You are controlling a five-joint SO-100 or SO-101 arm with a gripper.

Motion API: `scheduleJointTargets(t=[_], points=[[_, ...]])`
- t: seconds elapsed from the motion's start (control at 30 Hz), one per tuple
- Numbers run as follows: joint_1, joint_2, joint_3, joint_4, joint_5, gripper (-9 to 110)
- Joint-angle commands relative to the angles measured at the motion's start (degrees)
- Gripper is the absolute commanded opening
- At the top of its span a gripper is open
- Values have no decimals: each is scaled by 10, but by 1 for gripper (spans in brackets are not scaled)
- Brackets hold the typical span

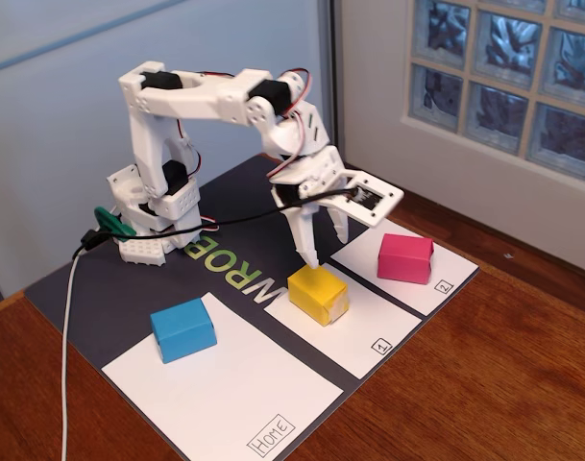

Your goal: Move box yellow to zone 1

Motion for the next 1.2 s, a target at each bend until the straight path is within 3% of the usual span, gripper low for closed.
scheduleJointTargets(t=[0.0,0.23,1.17], points=[[25,63,13,2,-33,10],[60,157,105,2,-77,0],[124,638,540,89,-172,0]])
